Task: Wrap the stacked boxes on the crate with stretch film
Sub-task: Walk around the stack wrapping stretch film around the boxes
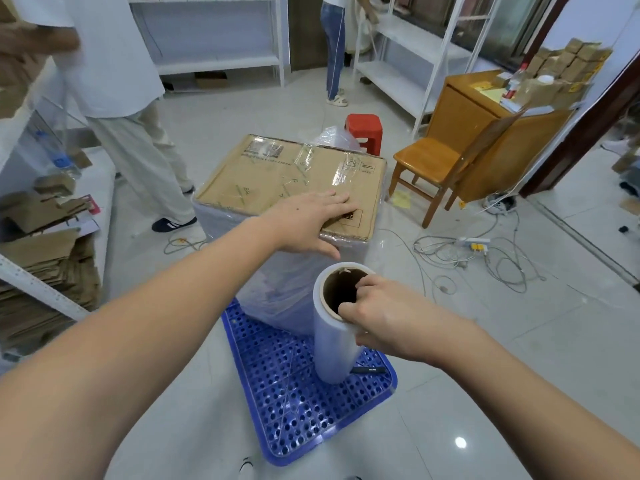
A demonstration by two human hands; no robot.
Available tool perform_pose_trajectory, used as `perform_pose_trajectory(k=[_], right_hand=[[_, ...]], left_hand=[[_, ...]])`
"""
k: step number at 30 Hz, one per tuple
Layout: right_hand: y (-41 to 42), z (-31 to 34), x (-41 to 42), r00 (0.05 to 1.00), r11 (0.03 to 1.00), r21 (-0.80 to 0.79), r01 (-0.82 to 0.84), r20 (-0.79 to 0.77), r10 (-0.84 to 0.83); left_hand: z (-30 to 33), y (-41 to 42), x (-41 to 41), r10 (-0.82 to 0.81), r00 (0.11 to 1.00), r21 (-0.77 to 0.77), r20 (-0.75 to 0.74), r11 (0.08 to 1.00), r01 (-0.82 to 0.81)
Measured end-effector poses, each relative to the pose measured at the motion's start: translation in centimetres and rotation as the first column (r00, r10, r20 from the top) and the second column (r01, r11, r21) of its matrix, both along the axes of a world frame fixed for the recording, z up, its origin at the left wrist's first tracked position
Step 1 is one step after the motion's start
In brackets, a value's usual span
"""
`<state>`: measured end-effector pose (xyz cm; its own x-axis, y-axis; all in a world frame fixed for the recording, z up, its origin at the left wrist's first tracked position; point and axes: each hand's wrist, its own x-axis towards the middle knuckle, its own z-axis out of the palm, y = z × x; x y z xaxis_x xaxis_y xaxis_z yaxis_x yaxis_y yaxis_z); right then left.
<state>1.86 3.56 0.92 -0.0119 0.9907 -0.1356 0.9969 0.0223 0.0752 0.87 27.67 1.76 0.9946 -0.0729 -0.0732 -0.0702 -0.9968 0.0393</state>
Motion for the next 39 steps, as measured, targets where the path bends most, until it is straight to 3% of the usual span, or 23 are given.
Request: perform_pose_trajectory(k=[4, 7, 10, 14, 18, 22, 25, 30, 39], right_hand=[[0.9, 1.1, -1.7, 0.963, 0.964, -0.049, 0.261, 0.086, -0.256], [2.7, 1.5, -4.0, 0.893, 0.900, -0.002, 0.437, 0.125, -0.433], [5.7, 0.7, -6.0, 0.710, 0.720, 0.063, 0.691, 0.122, -0.693], [8.7, 0.0, -7.8, 0.474, 0.478, 0.066, 0.876, 0.063, -0.878], [9.1, 0.4, -8.9, 0.243, 0.244, 0.003, 0.970, -0.088, -0.966], [9.3, 0.0, -8.9, 0.128, 0.125, 0.085, 0.989, -0.030, -0.991], [8.7, 0.4, -9.3, 0.136, 0.131, 0.096, 0.987, -0.046, -0.990], [7.9, 0.4, -12.0, 0.271, 0.270, 0.046, 0.962, -0.023, -0.962], [8.6, 0.8, -14.9, 0.621, 0.621, -0.030, 0.783, 0.007, -0.784]], left_hand=[[0.8, 4.8, 0.2, -0.161, 0.985, 0.059, -0.064, 0.985, 0.165], [0.0, 7.7, 0.5, -0.232, 0.971, 0.053, -0.053, 0.971, 0.235], [-1.1, 8.4, 0.7, -0.273, 0.962, 0.022, -0.002, 0.962, 0.273], [-1.7, 8.4, 0.7, -0.272, 0.962, -0.011, 0.034, 0.962, 0.273], [-1.6, 8.2, 0.7, -0.300, 0.953, 0.036, 0.051, 0.954, 0.298], [-1.6, 8.2, 0.7, -0.294, 0.955, 0.026, 0.047, 0.956, 0.293], [-1.2, 8.1, 1.1, -0.283, 0.959, 0.010, 0.027, 0.959, 0.283], [-0.6, 7.7, 1.6, -0.252, 0.968, -0.013, 0.010, 0.968, 0.252], [-1.4, 5.9, 1.4, -0.207, 0.978, 0.004, 0.026, 0.978, 0.207]])
